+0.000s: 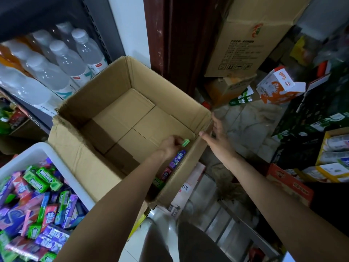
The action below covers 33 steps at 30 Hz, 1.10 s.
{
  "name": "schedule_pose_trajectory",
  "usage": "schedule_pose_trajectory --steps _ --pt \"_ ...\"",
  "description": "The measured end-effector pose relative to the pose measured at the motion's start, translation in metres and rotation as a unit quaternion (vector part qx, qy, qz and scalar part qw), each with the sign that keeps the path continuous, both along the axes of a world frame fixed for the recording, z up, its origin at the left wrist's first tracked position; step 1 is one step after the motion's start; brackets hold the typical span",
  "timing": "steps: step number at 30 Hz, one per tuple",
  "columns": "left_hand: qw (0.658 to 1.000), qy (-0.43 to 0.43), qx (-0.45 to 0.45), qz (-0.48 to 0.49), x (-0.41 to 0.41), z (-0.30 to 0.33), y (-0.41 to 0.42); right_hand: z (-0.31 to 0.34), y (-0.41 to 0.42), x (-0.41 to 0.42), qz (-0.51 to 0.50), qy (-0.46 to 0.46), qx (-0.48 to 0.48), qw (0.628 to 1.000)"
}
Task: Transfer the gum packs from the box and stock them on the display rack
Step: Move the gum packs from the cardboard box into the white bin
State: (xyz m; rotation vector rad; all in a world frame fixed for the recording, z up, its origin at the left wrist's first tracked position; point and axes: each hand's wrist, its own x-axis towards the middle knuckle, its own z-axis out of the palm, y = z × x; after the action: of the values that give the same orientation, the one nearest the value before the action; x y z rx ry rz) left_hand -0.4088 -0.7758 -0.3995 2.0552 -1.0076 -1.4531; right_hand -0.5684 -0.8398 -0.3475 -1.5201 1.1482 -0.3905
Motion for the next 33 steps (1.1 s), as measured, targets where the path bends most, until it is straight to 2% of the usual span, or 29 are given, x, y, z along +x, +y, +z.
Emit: schedule_pose_trajectory --steps 2,8,11,14,20,26,33 --pt "1.0 -0.015 0.025 0.003 0.006 -0.008 0.005 -0.002 0.0 -0.001 0.004 0.002 -0.001 1.0" --pt "0.998 0.029 0.051 -0.001 0.005 -0.002 0.004 -0.004 0.0 0.0 0.003 -0.001 0.003 1.0" --pt "0.994 0.075 0.071 0.031 0.005 -0.003 0.008 -0.003 0.003 0.001 -0.005 -0.003 0.0 1.0" --pt "0.991 0.104 0.087 0.018 0.002 -0.004 0.012 -0.004 0.005 0.002 -0.005 0.011 -0.011 1.0" --pt "0.995 0.071 0.059 -0.024 0.001 -0.003 0.011 -0.002 0.006 0.004 -0.011 0.027 -0.02 0.999" --pt "0.99 0.136 0.038 0.012 -0.003 0.014 0.008 0.003 0.008 0.005 -0.022 0.014 -0.01 1.0" --pt "0.994 0.106 -0.034 0.004 -0.01 0.039 0.009 0.013 0.01 0.005 -0.021 0.03 -0.013 0.999"
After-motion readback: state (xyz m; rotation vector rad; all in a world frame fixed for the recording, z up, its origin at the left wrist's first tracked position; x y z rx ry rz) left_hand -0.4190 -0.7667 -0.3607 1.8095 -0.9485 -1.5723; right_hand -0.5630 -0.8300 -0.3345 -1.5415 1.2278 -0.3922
